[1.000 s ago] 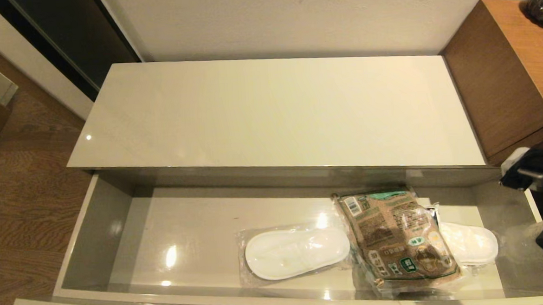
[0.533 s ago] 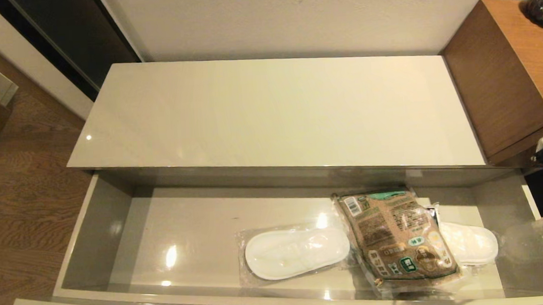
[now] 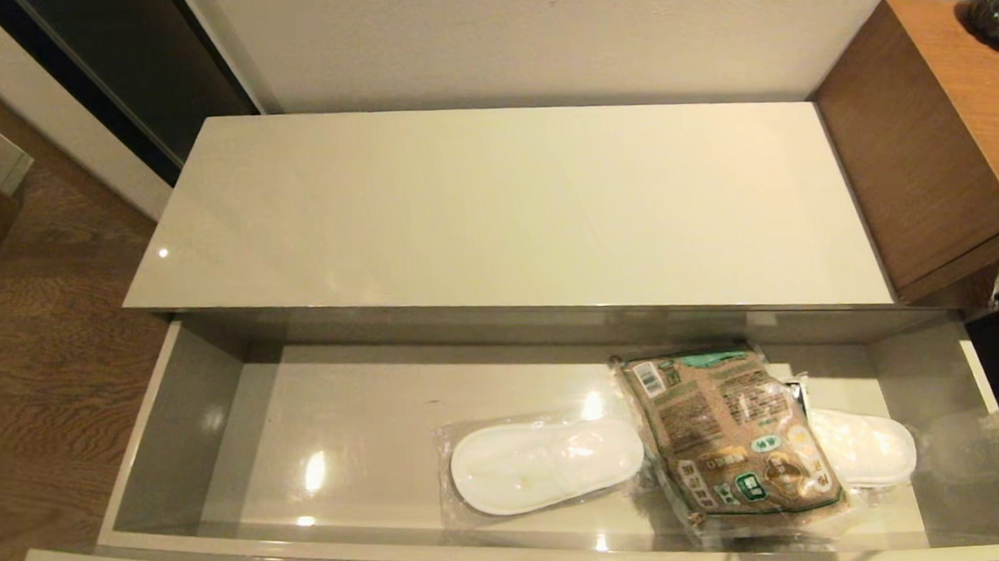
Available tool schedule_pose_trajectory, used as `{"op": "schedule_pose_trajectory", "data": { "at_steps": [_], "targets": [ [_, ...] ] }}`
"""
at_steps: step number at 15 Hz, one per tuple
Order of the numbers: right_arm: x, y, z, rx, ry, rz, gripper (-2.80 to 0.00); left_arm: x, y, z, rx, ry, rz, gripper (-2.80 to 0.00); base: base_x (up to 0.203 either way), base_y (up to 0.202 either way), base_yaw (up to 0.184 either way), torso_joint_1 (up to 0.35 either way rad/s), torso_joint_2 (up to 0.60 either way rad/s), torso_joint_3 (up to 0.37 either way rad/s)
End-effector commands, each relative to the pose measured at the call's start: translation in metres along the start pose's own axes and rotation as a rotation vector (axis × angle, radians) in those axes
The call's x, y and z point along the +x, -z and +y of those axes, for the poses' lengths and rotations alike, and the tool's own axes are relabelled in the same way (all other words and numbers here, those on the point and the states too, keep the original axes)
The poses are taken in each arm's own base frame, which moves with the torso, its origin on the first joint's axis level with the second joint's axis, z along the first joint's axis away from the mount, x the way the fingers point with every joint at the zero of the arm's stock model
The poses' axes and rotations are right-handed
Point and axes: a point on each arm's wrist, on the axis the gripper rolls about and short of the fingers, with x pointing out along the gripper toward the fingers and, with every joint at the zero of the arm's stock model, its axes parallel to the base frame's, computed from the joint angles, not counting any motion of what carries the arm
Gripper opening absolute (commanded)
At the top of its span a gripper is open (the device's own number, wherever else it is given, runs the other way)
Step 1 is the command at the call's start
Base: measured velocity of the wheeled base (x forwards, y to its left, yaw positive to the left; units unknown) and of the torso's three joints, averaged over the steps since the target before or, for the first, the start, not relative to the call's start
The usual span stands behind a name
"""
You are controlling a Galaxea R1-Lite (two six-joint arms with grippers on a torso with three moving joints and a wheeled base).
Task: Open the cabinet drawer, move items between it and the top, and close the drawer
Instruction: Take out the disposable slippers from the drawer
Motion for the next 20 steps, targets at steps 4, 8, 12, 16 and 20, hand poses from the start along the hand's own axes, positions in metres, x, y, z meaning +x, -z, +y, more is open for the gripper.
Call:
{"op": "schedule_pose_trajectory", "data": {
  "at_steps": [4,8,12,16,20],
  "targets": [
    [-0.009,-0.003,0.013,-0.084,-0.083,-0.06,-2.8,0.0,0.0,0.0,-0.001,0.0,0.001,-2.8,0.0,0.0,0.0,0.0,0.0,0.0],
    [-0.011,0.016,0.013,-0.085,-0.084,-0.062,-2.8,0.0,0.0,0.0,-0.001,0.0,0.001,-2.8,0.0,0.0,0.0,0.0,0.0,0.0],
    [-0.005,0.027,0.016,-0.113,-0.117,-0.027,-2.8,0.0,0.0,0.0,-0.001,0.0,0.001,-2.8,0.0,0.0,0.0,0.0,0.0,0.0],
    [0.026,-0.001,0.034,-0.187,-0.243,-0.005,-2.8,0.0,0.0,0.0,0.001,0.0,0.001,-2.8,0.0,0.0,0.0,0.0,0.0,0.0],
    [0.052,-0.026,0.046,-0.273,-0.332,-0.024,-2.8,0.0,0.0,0.0,-0.001,-0.001,0.001,-2.8,0.0,0.0,0.0,0.0,0.0,0.0]
  ]
}}
